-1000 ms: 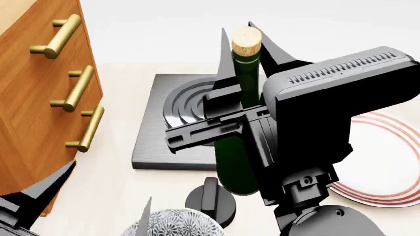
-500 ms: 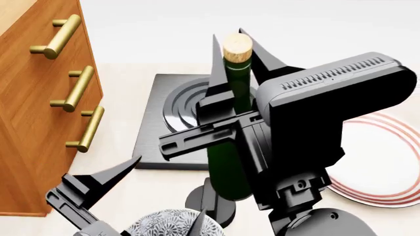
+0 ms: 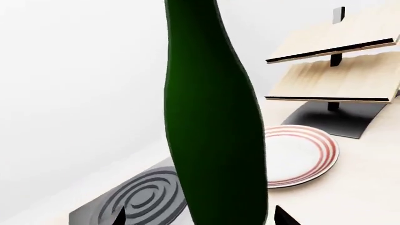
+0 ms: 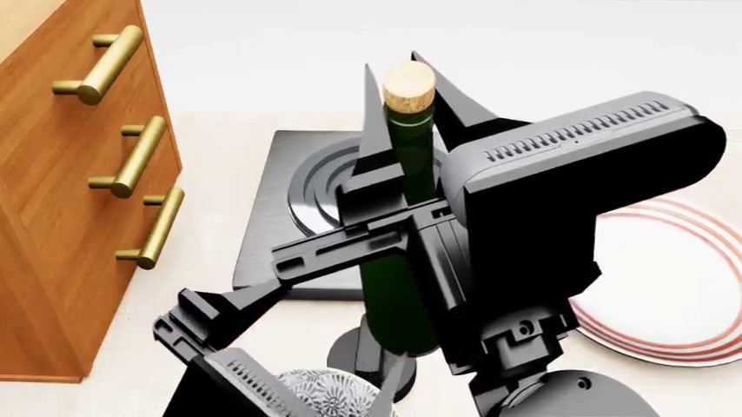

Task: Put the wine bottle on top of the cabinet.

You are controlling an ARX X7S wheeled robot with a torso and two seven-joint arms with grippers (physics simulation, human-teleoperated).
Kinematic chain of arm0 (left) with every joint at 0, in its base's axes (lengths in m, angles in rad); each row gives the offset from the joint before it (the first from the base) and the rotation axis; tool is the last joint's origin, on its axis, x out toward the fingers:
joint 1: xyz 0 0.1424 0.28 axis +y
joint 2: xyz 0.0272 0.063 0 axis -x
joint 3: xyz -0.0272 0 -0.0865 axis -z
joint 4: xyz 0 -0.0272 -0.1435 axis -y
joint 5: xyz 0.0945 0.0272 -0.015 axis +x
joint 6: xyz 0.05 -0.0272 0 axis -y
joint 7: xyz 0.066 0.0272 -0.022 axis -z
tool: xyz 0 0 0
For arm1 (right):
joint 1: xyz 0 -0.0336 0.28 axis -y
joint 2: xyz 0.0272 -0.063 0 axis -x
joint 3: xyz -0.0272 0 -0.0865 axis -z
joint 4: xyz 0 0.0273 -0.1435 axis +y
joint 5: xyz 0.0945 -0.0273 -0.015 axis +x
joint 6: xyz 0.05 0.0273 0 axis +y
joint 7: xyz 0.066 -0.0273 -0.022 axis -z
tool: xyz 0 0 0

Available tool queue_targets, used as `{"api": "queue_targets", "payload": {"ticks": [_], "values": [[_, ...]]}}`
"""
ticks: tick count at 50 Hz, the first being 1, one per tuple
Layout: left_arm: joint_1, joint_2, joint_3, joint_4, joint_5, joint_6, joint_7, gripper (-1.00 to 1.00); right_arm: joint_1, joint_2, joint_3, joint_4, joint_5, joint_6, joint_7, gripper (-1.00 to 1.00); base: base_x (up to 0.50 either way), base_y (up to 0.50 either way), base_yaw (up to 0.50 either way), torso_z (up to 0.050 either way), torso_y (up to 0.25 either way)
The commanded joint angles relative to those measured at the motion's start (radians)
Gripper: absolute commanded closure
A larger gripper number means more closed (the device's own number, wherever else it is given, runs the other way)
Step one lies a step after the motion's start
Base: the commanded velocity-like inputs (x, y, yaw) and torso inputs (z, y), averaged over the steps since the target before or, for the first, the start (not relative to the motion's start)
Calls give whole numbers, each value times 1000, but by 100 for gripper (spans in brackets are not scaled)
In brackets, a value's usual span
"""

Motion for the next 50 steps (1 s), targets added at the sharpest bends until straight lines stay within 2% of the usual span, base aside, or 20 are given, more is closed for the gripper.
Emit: {"api": "queue_targets", "payload": {"ticks": [1, 18, 28, 50], "values": [[8, 59, -60, -148, -74, 167, 59, -100, 12, -15, 24, -10, -37, 2, -17, 100, 0, 0, 0, 0, 0], [6, 84, -82, -207, -107, 293, 38, -100, -4, -5, 22, -10, -31, -10, -18, 100, 0, 0, 0, 0, 1], [42, 81, -53, -260, -77, 433, 18, -100, -31, -8, 11, 2, -43, -39, -22, 100, 0, 0, 0, 1, 0], [37, 108, 0, -406, -58, 589, -9, -100, -15, -9, -4, -10, -31, -31, -10, 100, 0, 0, 0, 0, 1]]}}
